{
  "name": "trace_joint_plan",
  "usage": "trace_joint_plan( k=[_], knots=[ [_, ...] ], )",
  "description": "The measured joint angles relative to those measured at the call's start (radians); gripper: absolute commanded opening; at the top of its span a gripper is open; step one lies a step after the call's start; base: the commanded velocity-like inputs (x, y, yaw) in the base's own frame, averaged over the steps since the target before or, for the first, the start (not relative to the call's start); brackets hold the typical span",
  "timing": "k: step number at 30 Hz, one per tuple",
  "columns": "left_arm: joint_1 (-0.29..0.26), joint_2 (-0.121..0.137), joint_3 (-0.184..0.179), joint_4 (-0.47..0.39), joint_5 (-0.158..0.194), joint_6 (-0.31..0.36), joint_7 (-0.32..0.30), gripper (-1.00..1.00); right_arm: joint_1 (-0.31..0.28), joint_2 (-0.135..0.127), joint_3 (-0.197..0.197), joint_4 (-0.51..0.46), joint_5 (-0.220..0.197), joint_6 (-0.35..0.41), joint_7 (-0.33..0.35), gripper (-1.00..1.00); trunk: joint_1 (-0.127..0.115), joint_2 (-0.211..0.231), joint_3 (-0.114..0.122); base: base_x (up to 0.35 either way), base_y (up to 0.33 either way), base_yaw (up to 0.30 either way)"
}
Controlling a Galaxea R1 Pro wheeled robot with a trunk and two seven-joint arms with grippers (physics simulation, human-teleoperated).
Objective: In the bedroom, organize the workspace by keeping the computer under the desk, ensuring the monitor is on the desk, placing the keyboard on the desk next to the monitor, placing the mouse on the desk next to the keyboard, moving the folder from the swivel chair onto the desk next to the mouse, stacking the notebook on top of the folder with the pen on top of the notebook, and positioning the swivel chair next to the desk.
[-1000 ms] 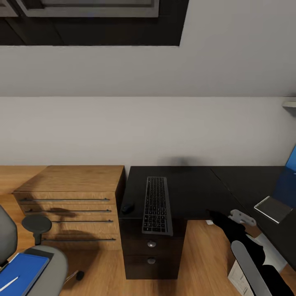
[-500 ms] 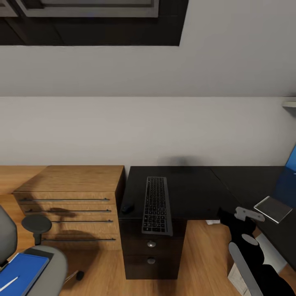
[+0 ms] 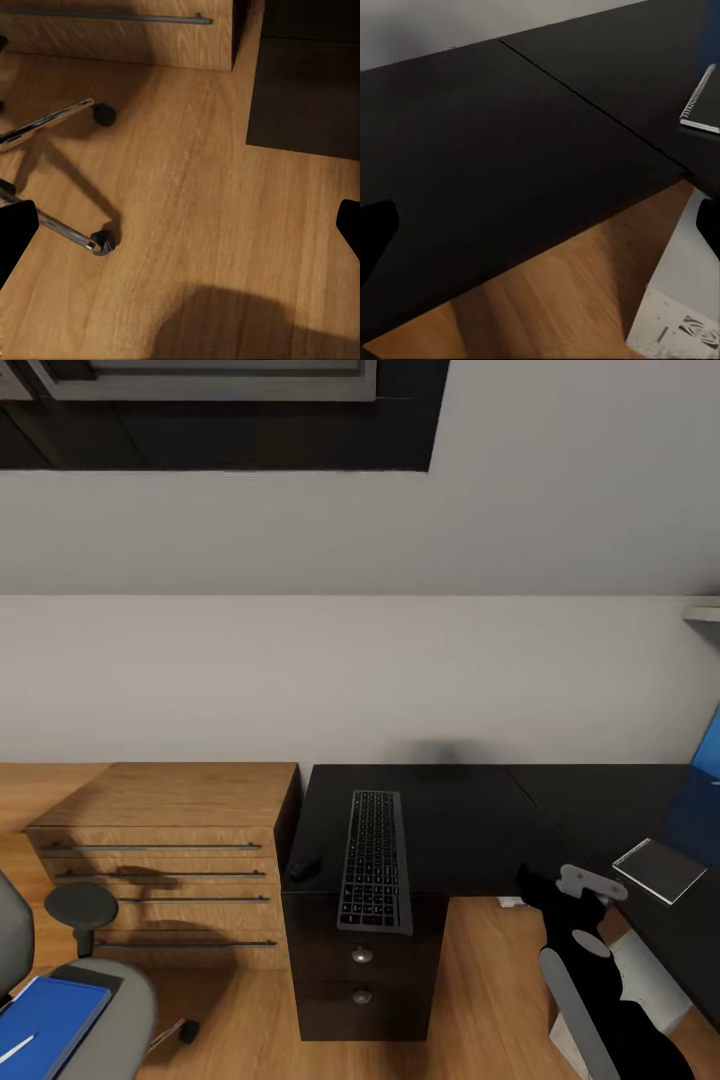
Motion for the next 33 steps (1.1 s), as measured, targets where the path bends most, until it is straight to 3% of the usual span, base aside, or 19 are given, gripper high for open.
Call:
trace_joint_plan(
  k=[9, 25, 33],
  knots=[
    [0.0, 0.05, 0.009, -0.05, 0.037, 0.003, -0.001, 1.0, 0.006, 0.014, 0.006, -0.004, 0.001, 0.034, -0.005, 1.0, 0.0, 0.0, 0.0, 0.0, 0.0, 0.0],
    [0.0, 0.054, 0.008, -0.139, 0.047, 0.003, -0.002, 1.0, 0.007, 0.015, 0.006, -0.003, 0.001, 0.035, -0.005, 1.0, 0.0, 0.0, 0.0, 0.0, 0.0, 0.0],
    [0.0, 0.056, 0.009, -0.117, 0.047, 0.0, -0.004, 1.0, 0.007, 0.016, 0.008, -0.004, 0.002, 0.035, -0.004, 1.0, 0.0, 0.0, 0.0, 0.0, -0.006, 0.0]
  ],
)
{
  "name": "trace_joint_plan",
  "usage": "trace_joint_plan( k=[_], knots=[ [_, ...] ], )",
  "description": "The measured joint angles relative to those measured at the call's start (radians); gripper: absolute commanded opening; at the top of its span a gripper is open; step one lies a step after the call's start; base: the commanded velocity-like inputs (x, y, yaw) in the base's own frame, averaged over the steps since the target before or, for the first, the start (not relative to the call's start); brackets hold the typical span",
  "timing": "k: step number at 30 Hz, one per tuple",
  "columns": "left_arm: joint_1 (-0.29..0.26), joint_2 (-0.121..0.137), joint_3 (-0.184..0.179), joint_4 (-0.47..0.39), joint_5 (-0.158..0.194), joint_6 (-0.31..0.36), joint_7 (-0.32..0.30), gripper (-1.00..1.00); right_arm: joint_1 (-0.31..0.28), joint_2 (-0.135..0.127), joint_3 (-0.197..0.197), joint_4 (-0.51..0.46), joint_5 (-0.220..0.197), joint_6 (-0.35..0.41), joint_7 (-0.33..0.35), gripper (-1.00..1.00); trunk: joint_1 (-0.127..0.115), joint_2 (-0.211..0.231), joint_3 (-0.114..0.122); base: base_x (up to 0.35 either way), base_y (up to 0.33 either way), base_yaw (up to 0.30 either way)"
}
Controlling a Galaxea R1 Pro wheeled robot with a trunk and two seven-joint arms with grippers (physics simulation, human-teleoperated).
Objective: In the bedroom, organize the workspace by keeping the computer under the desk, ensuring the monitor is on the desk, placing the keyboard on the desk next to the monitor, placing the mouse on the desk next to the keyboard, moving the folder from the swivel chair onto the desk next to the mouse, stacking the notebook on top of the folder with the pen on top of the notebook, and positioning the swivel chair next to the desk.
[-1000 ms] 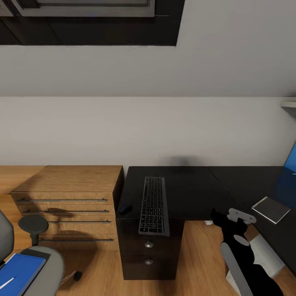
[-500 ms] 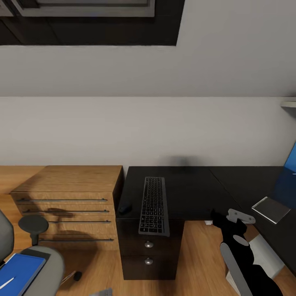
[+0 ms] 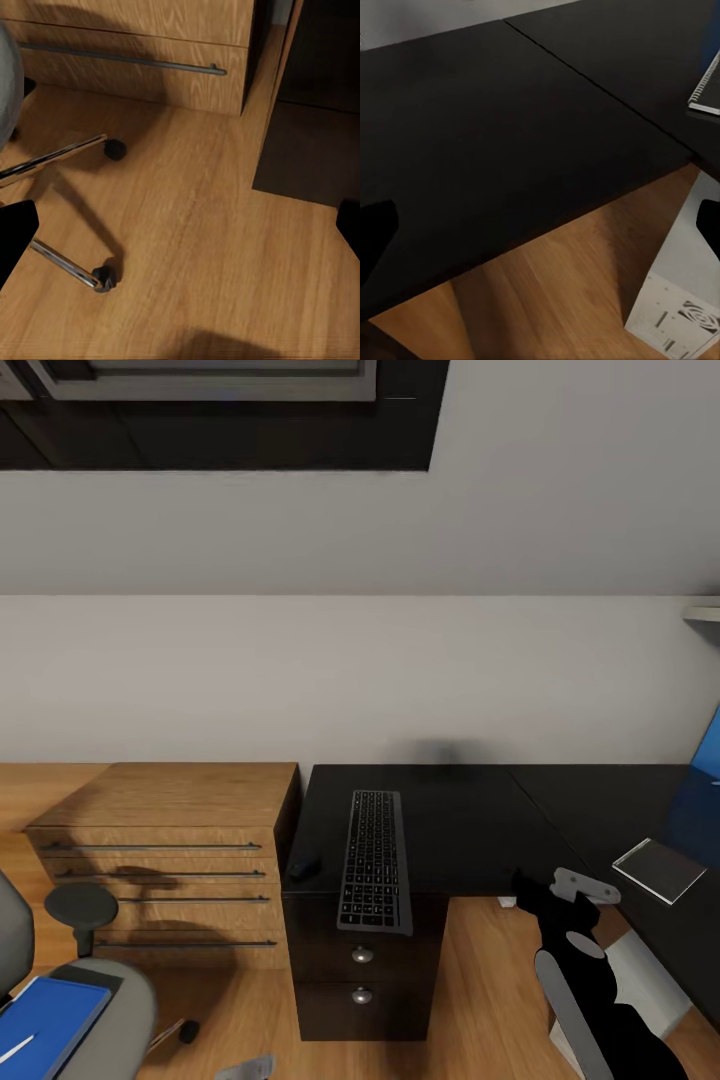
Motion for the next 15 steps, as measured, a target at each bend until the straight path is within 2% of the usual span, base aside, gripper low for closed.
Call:
trace_joint_plan(
  k=[7, 15],
  knots=[
    [0.0, 0.001, 0.001, 0.007, 0.0, -0.001, -0.001, 1.0, 0.0, 0.0, 0.0, 0.0, 0.0, 0.0, 0.0, 1.0, 0.0, 0.0, 0.0, 0.0, -0.172, 0.0],
    [0.0, 0.002, 0.004, 0.007, 0.0, 0.0, -0.001, 1.0, 0.0, 0.001, 0.013, 0.003, 0.0, 0.0, 0.0, 1.0, 0.0, 0.0, 0.0, 0.0, -0.037, 0.0]
  ],
)
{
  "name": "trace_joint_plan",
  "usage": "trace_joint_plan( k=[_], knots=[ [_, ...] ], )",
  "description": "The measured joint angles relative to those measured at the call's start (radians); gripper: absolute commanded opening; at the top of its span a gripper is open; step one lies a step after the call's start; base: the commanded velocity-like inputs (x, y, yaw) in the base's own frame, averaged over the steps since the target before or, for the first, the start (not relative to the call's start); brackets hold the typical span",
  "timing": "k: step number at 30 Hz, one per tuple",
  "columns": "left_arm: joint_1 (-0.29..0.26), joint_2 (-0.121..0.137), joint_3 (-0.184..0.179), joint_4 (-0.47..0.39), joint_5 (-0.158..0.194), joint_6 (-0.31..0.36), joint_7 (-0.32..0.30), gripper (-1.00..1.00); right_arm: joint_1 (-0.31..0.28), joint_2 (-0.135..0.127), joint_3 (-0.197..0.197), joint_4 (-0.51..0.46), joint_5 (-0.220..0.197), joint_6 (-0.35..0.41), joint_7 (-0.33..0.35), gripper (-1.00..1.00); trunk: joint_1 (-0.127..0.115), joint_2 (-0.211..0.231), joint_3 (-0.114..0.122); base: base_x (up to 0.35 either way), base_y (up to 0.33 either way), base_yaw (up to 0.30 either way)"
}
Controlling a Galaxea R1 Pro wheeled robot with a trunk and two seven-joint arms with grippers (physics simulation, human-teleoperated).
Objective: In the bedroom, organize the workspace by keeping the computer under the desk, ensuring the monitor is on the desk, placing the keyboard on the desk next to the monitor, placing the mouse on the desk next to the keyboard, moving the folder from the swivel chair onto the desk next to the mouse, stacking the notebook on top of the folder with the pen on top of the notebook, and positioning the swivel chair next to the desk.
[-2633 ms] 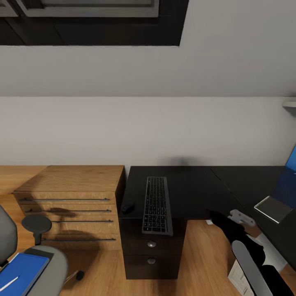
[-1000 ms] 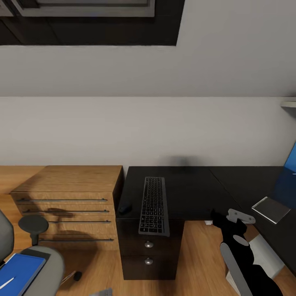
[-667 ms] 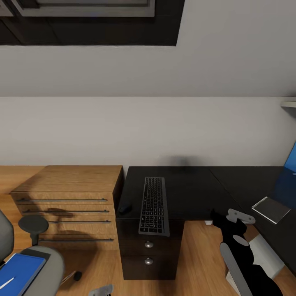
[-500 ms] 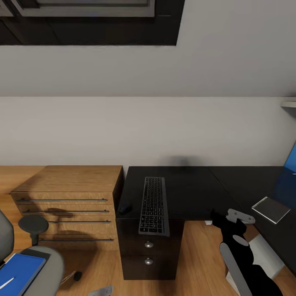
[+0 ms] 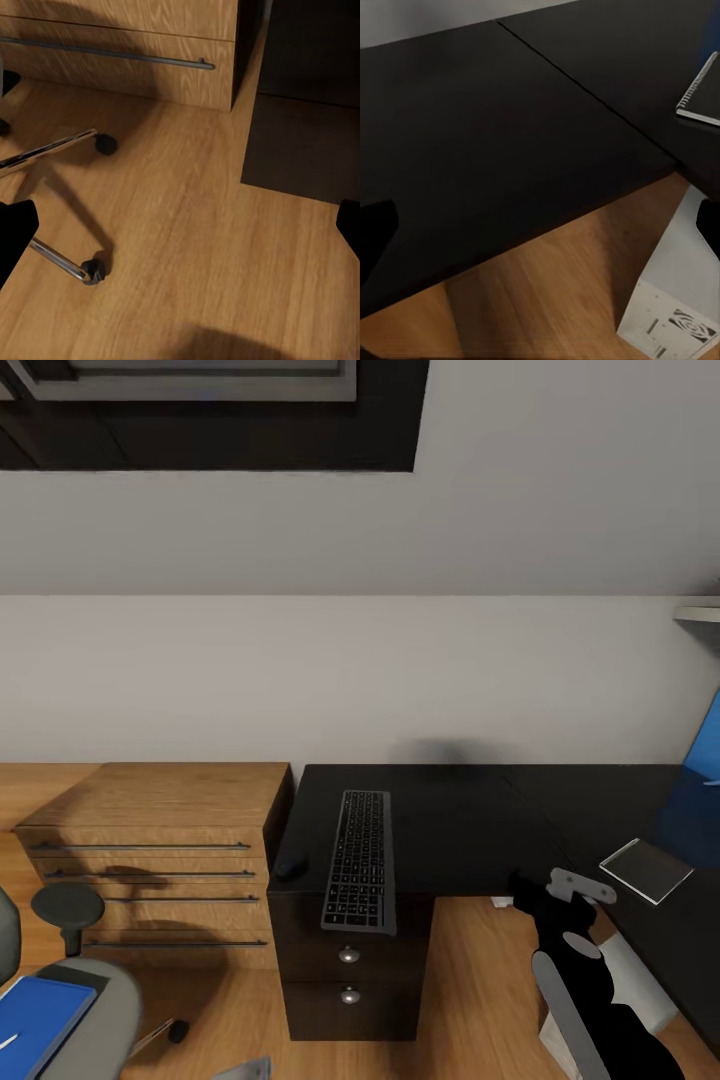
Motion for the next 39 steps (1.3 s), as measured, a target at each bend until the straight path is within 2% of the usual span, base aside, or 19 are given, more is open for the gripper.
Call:
trace_joint_plan(
  k=[6, 13, 18, 23, 28, 34, 39],
  knots=[
    [0.0, 0.01, 0.002, 0.001, 0.0, -0.001, 0.0, 1.0, 0.0, 0.007, 0.059, 0.037, 0.0, -0.021, -0.003, 1.0, 0.0, 0.0, 0.0, 0.0, -0.002, 0.0],
    [0.0, 0.027, 0.004, 0.0, 0.002, -0.001, 0.0, 1.0, 0.0, 0.008, 0.097, 0.051, 0.0, -0.066, -0.006, 1.0, 0.0, 0.0, 0.0, 0.0, 0.0, 0.0],
    [0.0, 0.043, 0.005, 0.0, 0.023, 0.0, -0.002, 1.0, 0.0, 0.009, 0.105, 0.054, 0.0, -0.078, -0.008, 1.0, 0.0, 0.0, 0.0, 0.0, 0.0, 0.0],
    [0.0, 0.057, 0.005, 0.0, 0.067, 0.003, -0.013, 1.0, 0.0, 0.009, 0.107, 0.055, 0.0, -0.083, -0.008, 1.0, 0.0, 0.0, 0.0, 0.0, 0.0, 0.0],
    [0.0, 0.074, 0.005, 0.0, 0.11, 0.005, -0.051, 1.0, 0.0, 0.009, 0.107, 0.055, 0.0, -0.084, -0.008, 1.0, 0.0, 0.0, 0.0, 0.0, 0.0, 0.0],
    [0.0, 0.091, 0.006, 0.0, 0.128, 0.007, -0.107, 1.0, 0.0, 0.008, 0.107, 0.054, 0.001, -0.084, -0.008, 1.0, 0.0, 0.0, 0.0, 0.0, 0.0, 0.0],
    [0.0, 0.094, 0.001, -0.001, 0.13, 0.008, -0.127, 1.0, 0.0, 0.007, 0.106, 0.054, 0.001, -0.085, -0.008, 1.0, 0.0, 0.0, 0.0, 0.0, 0.0, 0.0]
  ],
)
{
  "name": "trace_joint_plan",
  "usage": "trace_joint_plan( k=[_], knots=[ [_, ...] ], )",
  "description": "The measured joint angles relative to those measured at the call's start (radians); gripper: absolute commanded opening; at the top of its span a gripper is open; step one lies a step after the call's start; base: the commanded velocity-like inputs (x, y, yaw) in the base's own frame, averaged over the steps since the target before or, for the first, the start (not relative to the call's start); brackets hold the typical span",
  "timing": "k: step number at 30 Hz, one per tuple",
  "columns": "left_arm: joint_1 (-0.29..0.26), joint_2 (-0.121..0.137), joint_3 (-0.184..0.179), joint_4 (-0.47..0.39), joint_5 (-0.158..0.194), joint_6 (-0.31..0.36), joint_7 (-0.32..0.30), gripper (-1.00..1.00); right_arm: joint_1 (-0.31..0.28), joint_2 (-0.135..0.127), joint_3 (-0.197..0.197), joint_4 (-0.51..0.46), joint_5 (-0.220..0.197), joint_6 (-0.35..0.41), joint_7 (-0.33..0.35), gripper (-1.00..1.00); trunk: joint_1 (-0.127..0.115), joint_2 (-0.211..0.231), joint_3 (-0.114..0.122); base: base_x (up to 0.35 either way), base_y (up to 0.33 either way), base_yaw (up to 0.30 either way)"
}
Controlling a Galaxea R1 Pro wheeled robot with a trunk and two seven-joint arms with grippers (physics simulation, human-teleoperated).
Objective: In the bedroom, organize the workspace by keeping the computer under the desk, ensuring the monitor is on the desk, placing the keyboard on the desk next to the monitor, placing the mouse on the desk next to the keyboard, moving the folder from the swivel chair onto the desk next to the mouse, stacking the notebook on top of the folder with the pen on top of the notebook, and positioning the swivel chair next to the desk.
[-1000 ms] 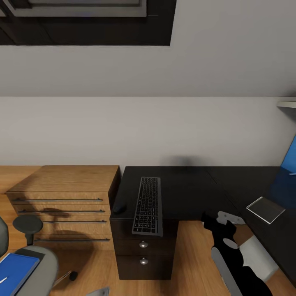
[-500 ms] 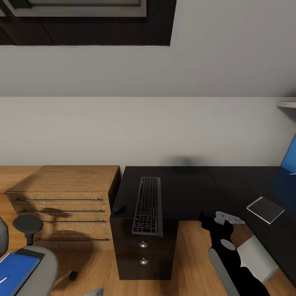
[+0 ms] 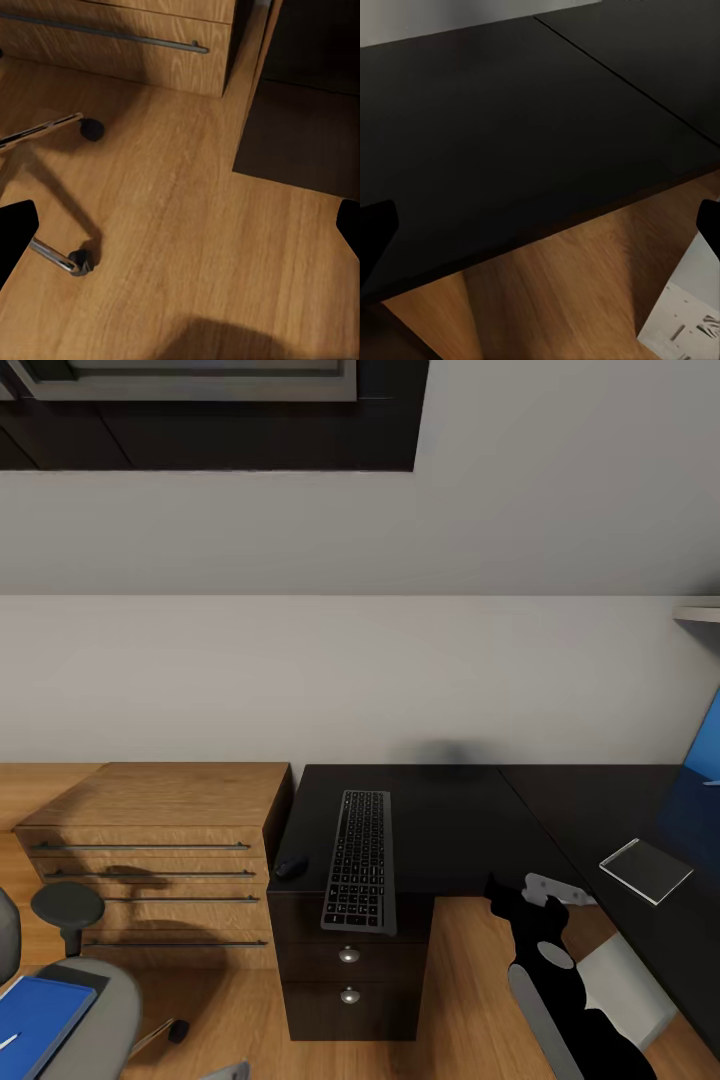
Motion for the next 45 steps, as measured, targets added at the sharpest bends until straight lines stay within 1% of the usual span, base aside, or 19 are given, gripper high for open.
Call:
trace_joint_plan(
  k=[9, 18, 21, 22, 25, 26, 28, 31, 32, 36, 45],
  knots=[
    [0.0, 0.0, -0.006, 0.0, -0.001, -0.001, -0.008, 1.0, 0.0, 0.002, 0.004, -0.003, -0.001, -0.001, 0.0, 1.0, 0.0, 0.0, 0.0, 0.017, -0.016, 0.0],
    [0.0, -0.001, -0.006, 0.001, 0.0, -0.002, -0.006, 1.0, 0.0, -0.001, -0.006, 0.002, -0.001, -0.001, 0.002, 1.0, 0.0, 0.0, 0.0, 0.215, -0.211, 0.0],
    [0.0, -0.001, -0.006, 0.002, 0.0, -0.002, -0.005, 1.0, 0.0, -0.005, -0.021, 0.023, -0.001, -0.005, 0.004, 1.0, 0.0, 0.0, 0.0, 0.232, -0.229, 0.0],
    [0.0, -0.002, -0.006, 0.006, 0.0, -0.003, -0.005, 1.0, 0.0, -0.008, -0.047, 0.039, 0.001, -0.02, 0.005, 1.0, 0.0, 0.0, 0.0, 0.233, -0.23, 0.0],
    [0.0, -0.003, -0.006, 0.012, 0.0, -0.003, -0.005, 1.0, 0.0, -0.015, -0.067, 0.048, 0.003, -0.034, 0.006, 1.0, 0.0, 0.0, 0.0, 0.226, -0.22, 0.0],
    [0.0, -0.003, -0.006, 0.017, 0.0, -0.003, -0.005, 1.0, 0.0, -0.034, -0.085, 0.057, 0.003, -0.045, 0.008, 1.0, 0.0, 0.0, 0.0, 0.201, -0.189, 0.0],
    [0.0, -0.003, -0.006, 0.019, 0.0, -0.003, -0.005, 1.0, -0.001, -0.043, -0.092, 0.062, 0.003, -0.049, 0.008, 1.0, 0.0, 0.0, 0.0, 0.164, -0.155, 0.0],
    [0.0, -0.004, -0.008, 0.026, 0.0, -0.003, -0.005, 1.0, -0.001, -0.049, -0.095, 0.064, 0.003, -0.053, 0.008, 1.0, 0.0, 0.0, 0.0, 0.088, -0.083, 0.0],
    [0.0, -0.004, -0.009, 0.034, 0.0, -0.002, -0.005, 1.0, -0.002, -0.051, -0.096, 0.066, 0.003, -0.069, 0.008, 1.0, 0.0, 0.0, 0.0, 0.03, -0.028, 0.0],
    [0.0, -0.005, -0.009, 0.038, 0.0, -0.002, -0.005, 1.0, -0.002, -0.052, -0.097, 0.067, 0.003, -0.087, 0.008, 1.0, 0.0, 0.0, 0.0, 0.015, -0.014, 0.0],
    [0.0, -0.005, -0.009, 0.039, 0.0, -0.002, -0.005, 1.0, -0.002, -0.053, -0.098, 0.077, 0.002, -0.095, 0.008, 1.0, 0.0, 0.0, 0.0, 0.003, -0.003, 0.0]
  ],
)
